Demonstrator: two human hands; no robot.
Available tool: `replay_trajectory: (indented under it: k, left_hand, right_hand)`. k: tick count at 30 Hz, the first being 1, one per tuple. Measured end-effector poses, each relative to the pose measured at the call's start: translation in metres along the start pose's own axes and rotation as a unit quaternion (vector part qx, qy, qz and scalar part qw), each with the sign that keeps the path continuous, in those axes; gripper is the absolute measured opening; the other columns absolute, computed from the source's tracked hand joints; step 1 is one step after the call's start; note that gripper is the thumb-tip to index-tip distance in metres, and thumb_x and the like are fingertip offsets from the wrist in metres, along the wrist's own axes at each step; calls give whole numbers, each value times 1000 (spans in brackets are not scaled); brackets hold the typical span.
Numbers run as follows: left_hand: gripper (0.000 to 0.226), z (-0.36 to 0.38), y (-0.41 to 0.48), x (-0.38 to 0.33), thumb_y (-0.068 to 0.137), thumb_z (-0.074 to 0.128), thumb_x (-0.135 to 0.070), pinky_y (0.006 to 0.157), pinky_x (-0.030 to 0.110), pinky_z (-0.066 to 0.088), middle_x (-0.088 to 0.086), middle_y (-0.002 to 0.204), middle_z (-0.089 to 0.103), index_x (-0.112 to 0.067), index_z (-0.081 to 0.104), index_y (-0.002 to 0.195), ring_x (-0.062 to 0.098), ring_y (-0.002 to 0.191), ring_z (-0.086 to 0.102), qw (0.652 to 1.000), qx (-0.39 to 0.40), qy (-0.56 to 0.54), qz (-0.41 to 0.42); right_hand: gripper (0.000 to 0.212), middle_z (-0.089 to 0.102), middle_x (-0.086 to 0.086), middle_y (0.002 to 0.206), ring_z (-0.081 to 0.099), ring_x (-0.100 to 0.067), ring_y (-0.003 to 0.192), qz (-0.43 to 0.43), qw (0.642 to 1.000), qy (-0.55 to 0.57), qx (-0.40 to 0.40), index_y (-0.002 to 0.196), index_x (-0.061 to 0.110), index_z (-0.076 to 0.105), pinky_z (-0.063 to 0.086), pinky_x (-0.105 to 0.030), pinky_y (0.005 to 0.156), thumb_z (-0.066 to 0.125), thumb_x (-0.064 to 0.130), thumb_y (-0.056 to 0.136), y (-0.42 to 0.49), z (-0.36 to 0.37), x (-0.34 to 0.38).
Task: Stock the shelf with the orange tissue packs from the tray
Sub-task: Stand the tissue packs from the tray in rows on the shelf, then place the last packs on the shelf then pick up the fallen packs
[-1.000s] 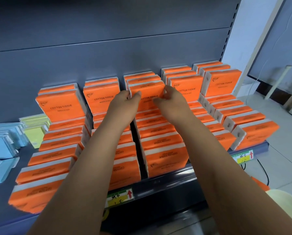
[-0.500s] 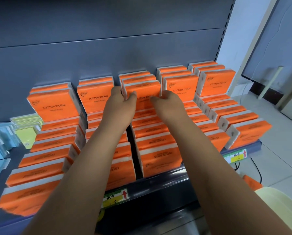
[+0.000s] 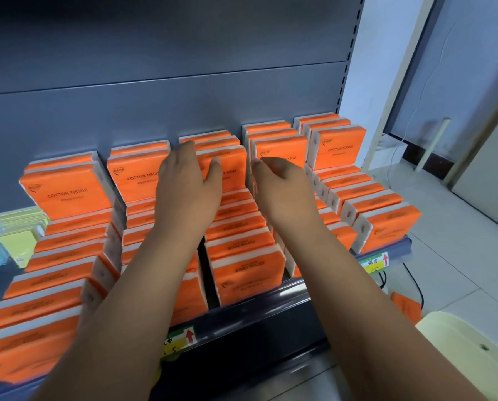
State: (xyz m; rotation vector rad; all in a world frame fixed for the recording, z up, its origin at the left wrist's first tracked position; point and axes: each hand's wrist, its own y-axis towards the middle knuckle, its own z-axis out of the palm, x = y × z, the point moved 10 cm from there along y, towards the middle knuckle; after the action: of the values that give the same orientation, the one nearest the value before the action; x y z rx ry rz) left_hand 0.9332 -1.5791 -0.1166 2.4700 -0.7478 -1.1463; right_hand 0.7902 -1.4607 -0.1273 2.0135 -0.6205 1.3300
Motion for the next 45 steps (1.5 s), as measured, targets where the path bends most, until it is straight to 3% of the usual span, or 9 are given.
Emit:
replay_trajectory:
  k: [4, 8, 14, 17, 28, 33, 35, 41, 45]
  left_hand:
    - [46, 1, -10, -30, 102, 46, -42, 110, 43, 40, 2, 139, 56, -19, 50, 141, 25, 134, 44, 998, 0, 12, 54]
    - [51, 11, -16, -60, 101, 41, -49, 114, 45, 38, 1, 141, 56, -19, 51, 140, 23, 136, 44, 996, 14, 21, 89]
    - [48, 39, -47, -131, 104, 48, -41, 114, 38, 33, 3, 143, 54, -15, 49, 145, 23, 137, 41, 989, 40, 9, 142]
    - [48, 65, -71, -177, 102, 50, -37, 117, 39, 35, 7, 139, 58, -11, 54, 142, 26, 137, 46, 979, 52, -52, 192]
    - [47, 252, -203, -292, 104, 53, -34, 110, 31, 40, 0, 148, 53, -20, 48, 149, 15, 138, 44, 913, 293, -183, 215]
    - [39, 393, -238, -257, 102, 54, -38, 113, 37, 43, -8, 141, 58, -27, 57, 139, 9, 131, 51, 871, 418, -258, -7]
    - [36, 444, -238, -234, 100, 54, -36, 107, 44, 49, -6, 132, 63, -24, 62, 132, 13, 122, 58, 868, 417, -258, -78]
    - [32, 571, -260, -174, 101, 57, -29, 94, 28, 46, 2, 129, 64, -16, 63, 129, 20, 117, 60, 857, 493, -116, -89]
    - [11, 622, -307, -132, 99, 61, -22, 84, 35, 54, 0, 112, 66, -20, 62, 109, 18, 92, 62, 815, 573, -32, -88]
  right_hand:
    - [23, 70, 14, 87, 62, -3, 86, -31, 998, 48, -40, 99, 22, 72, 48, -28, 82, 52, 31, 102, -6, -32, 11]
    - [41, 63, 10, 139, 53, 0, 130, -83, 990, 65, -92, 140, 19, 61, 41, -27, 114, 56, 34, 103, -4, -77, 26]
    - [33, 59, 33, 133, 50, 13, 126, -73, 987, 12, -146, 134, 36, 60, 38, -18, 112, 52, 40, 103, -4, -168, 1]
    - [47, 59, 16, 141, 51, -1, 132, -23, 980, -16, -196, 144, 27, 56, 39, -34, 116, 51, 45, 101, -12, -233, -29]
    - [40, 63, 4, 128, 54, -14, 117, 192, 942, -75, -266, 130, 20, 64, 41, -33, 103, 50, 42, 99, -64, -384, -250]
    - [36, 62, 3, 98, 55, -20, 94, 256, 935, -145, -196, 105, 16, 66, 46, -35, 86, 50, 44, 89, -32, -411, -355]
    - [34, 62, 2, 109, 56, -20, 103, 272, 936, -182, -131, 119, 20, 65, 45, -32, 93, 55, 40, 94, -12, -411, -400]
    - [46, 63, -7, 136, 55, -26, 127, 304, 902, -302, 45, 135, 14, 62, 44, -31, 104, 62, 36, 95, 40, -392, -523]
    - [54, 55, -7, 145, 51, -27, 133, 324, 864, -353, 157, 141, 13, 57, 43, -33, 106, 64, 39, 94, 48, -353, -590]
